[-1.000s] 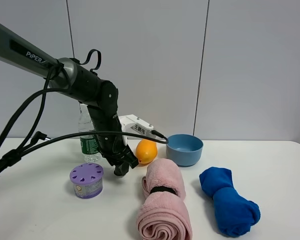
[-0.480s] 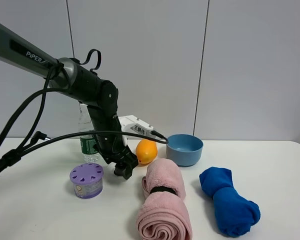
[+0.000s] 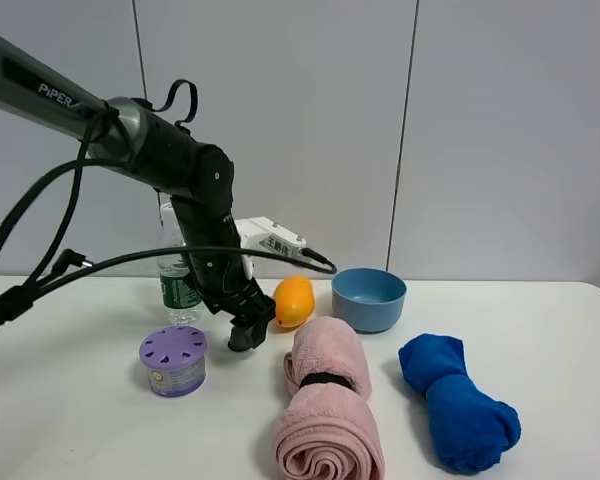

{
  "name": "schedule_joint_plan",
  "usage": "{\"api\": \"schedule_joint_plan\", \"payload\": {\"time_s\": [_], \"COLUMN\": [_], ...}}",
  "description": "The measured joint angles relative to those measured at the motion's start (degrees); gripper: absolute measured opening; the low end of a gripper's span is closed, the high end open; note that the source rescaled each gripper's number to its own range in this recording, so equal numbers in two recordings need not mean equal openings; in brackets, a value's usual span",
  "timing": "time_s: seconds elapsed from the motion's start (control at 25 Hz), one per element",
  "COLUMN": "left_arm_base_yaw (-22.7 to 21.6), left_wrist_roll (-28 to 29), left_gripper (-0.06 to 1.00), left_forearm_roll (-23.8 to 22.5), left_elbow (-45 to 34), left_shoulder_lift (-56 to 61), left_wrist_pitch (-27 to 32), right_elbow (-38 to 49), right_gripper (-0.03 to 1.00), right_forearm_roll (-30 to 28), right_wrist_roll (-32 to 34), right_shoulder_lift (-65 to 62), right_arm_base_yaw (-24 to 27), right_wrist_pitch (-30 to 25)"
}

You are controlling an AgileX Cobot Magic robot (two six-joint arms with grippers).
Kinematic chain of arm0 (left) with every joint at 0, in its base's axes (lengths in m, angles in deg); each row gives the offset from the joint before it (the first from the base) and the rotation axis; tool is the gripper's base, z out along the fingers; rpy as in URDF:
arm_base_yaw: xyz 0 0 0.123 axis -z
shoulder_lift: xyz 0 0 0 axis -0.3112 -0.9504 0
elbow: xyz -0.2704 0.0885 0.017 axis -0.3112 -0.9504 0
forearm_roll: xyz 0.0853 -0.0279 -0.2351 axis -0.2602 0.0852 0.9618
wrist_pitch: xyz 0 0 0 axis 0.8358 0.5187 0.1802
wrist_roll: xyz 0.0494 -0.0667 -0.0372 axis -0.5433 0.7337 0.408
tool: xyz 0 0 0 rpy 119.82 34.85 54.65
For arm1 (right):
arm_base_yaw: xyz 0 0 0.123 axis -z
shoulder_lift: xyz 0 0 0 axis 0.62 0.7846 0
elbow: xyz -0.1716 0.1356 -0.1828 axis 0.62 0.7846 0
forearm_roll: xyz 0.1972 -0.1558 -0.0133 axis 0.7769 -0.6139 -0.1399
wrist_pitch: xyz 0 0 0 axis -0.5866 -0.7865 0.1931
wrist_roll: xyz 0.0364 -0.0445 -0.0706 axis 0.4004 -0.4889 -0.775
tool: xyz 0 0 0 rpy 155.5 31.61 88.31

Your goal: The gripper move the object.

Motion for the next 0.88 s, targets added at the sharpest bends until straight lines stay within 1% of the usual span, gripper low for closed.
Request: {"api": "schedule_joint_plan", "payload": {"time_s": [0.2, 0.28, 0.36, 0.44, 0.52, 0.64, 0.88], "left_arm_base_yaw": [0.0, 0.0, 0.0, 0.12, 0.39, 0.7, 1.27], "left_wrist_roll": [0.22, 0.42, 0.48, 0.86, 0.99, 1.1, 1.1], "left_gripper": [0.73, 0.75, 0.82, 0.93, 0.98, 1.0, 1.0], "left_forearm_roll": [0.0, 0.06, 0.47, 1.38, 2.72, 4.26, 4.57], "left_elbow": [0.0, 0.0, 0.0, 0.0, 0.0, 0.0, 0.0], "left_shoulder_lift": [3.84, 4.95, 6.23, 7.66, 9.48, 11.96, 18.06], "left_wrist_pitch": [0.07, 0.13, 0.48, 0.54, 0.6, 1.77, 3.75], "right_elbow": [0.0, 0.0, 0.0, 0.0, 0.0, 0.0, 0.0], "right_gripper": [1.0, 1.0, 1.0, 1.0, 1.0, 1.0, 1.0], "right_forearm_roll": [0.0, 0.0, 0.0, 0.0, 0.0, 0.0, 0.0], "right_wrist_roll": [0.0, 0.0, 0.0, 0.0, 0.0, 0.0, 0.0], "right_shoulder_lift": [0.0, 0.0, 0.0, 0.0, 0.0, 0.0, 0.0], "right_arm_base_yaw": [0.0, 0.0, 0.0, 0.0, 0.0, 0.0, 0.0], "right_wrist_pitch": [0.0, 0.0, 0.0, 0.0, 0.0, 0.0, 0.0]}}
